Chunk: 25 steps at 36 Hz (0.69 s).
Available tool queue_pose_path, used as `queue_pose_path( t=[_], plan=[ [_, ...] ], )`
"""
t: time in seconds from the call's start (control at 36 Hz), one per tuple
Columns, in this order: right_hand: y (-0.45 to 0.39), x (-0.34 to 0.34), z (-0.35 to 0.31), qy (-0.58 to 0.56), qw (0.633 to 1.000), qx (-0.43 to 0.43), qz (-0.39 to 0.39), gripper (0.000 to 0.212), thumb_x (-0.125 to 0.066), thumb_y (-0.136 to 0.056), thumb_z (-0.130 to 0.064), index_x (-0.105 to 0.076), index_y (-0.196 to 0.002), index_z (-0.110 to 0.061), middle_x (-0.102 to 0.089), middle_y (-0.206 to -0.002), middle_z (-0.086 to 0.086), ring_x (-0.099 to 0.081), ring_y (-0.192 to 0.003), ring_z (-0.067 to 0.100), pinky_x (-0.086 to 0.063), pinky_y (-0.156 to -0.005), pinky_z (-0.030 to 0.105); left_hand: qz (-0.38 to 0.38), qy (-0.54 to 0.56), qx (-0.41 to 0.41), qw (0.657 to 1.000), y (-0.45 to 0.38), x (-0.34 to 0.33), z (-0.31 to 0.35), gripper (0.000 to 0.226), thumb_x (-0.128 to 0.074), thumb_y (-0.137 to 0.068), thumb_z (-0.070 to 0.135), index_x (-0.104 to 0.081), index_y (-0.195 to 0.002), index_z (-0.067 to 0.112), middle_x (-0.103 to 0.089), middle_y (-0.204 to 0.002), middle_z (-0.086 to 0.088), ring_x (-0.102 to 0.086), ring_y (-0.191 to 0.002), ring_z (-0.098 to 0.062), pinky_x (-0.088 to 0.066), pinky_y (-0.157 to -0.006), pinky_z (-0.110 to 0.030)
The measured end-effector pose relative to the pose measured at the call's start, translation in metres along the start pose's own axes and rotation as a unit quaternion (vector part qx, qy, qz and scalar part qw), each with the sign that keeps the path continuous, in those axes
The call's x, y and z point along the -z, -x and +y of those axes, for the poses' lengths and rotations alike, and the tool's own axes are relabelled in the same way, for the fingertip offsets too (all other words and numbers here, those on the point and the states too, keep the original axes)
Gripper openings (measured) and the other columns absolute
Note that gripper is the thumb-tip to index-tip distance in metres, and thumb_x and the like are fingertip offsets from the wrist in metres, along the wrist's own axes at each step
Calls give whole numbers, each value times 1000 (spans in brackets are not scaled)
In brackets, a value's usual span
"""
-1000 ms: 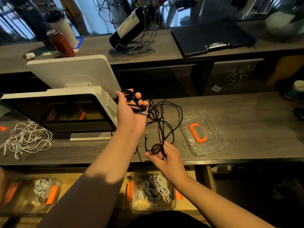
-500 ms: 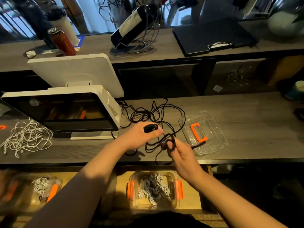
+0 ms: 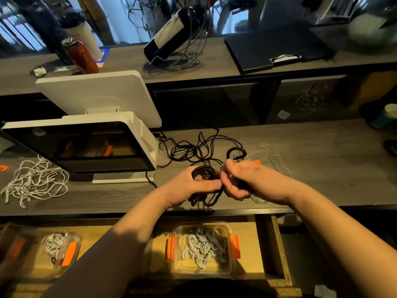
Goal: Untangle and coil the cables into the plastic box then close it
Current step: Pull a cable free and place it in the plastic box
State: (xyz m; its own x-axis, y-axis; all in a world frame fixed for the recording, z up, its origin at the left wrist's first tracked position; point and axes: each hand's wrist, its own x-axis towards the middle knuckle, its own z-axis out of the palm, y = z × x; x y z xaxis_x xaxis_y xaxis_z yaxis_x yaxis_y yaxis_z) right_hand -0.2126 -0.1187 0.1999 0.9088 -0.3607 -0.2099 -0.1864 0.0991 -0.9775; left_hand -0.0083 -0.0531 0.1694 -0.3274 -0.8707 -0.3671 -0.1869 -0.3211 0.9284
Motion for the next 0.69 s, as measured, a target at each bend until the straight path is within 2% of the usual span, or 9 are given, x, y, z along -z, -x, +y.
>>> queue_pose_path(
  t=[0.06, 0.11, 0.22, 0.33, 0.39, 0.5, 0.56, 0.61, 0.69],
  plan=[
    [-1, 1, 0, -19, 1000, -5, -18, 52, -21, -107, -42, -55, -84, -9, -33, -59, 12, -30, -55, 27, -41, -66, 24, 17, -25, -23, 999, 0, -2, 0, 45, -74, -67, 48, -67, -102, 21, -72, -92, 9, -66, -91, -8, -52, -86, -24],
    [-2, 1, 1, -30, 999, -7, -21, 50, -22, -108, -40, -56, -84, -13, -32, -57, 11, -29, -53, 27, -40, -65, 25, 36, -37, -27, 998, 0, -3, -2, 43, -75, -68, 47, -68, -100, 21, -72, -95, 5, -66, -97, -14, -51, -93, -32],
    [-2, 3, 2, 2, 1000, -24, 11, 51, -23, -108, -40, -56, -76, -17, -38, -56, 5, -37, -54, 21, -44, -73, 26, 93, -29, -18, 995, -1, -4, -5, 39, -75, -69, 48, -68, -95, 20, -71, -85, 9, -65, -88, -7, -51, -84, -23],
    [-5, 0, 3, 5, 999, -39, 10, 53, -24, -105, -44, -57, -77, -14, -41, -55, -1, -40, -55, 14, -44, -76, 22, 136, -31, 9, 990, -4, -7, -6, 10, -70, -91, 21, -69, -101, 19, -71, -94, 5, -65, -90, -2, -49, -87, -27],
    [-6, -3, 3, -48, 998, -32, -18, 53, -24, -105, -43, -56, -78, -11, -36, -56, 3, -35, -54, 19, -42, -68, 25, 121, -12, 16, 992, -4, -11, -8, 26, -68, -90, 26, -67, -115, 19, -71, -108, 0, -65, -104, -10, -51, -94, -30],
    [-6, -6, 2, -183, 981, -4, -70, 50, -26, -105, -42, -54, -82, -8, -28, -55, 5, -28, -51, 19, -39, -61, 24, 93, 111, 34, 989, 1, -14, -11, 49, -74, -73, 30, -62, -117, 9, -70, -100, -2, -64, -97, -19, -52, -81, -32],
    [-6, -7, 2, -220, 971, 4, -91, 49, -28, -104, -44, -54, -81, -8, -24, -54, 8, -26, -50, 20, -36, -58, 26, 90, 147, 28, 985, 2, -14, -13, 62, -78, -68, 31, -60, -121, 5, -69, -107, -9, -63, -102, -24, -54, -88, -42],
    [-7, -7, 3, -235, 967, 7, -99, 49, -30, -102, -45, -55, -81, -9, -22, -54, 9, -23, -50, 22, -28, -57, 32, 79, 191, 19, 978, 4, -15, -14, 61, -77, -64, 34, -63, -117, 7, -69, -108, -13, -64, -104, -26, -53, -95, -47],
    [-9, -5, 6, -223, 971, 8, -87, 49, -30, -102, -46, -55, -81, -10, -25, -53, 6, -26, -49, 19, -30, -56, 30, 67, 222, 12, 973, 7, -13, -11, 51, -77, -62, 32, -68, -107, 10, -72, -99, -8, -68, -94, -19, -57, -80, -33]
  ],
)
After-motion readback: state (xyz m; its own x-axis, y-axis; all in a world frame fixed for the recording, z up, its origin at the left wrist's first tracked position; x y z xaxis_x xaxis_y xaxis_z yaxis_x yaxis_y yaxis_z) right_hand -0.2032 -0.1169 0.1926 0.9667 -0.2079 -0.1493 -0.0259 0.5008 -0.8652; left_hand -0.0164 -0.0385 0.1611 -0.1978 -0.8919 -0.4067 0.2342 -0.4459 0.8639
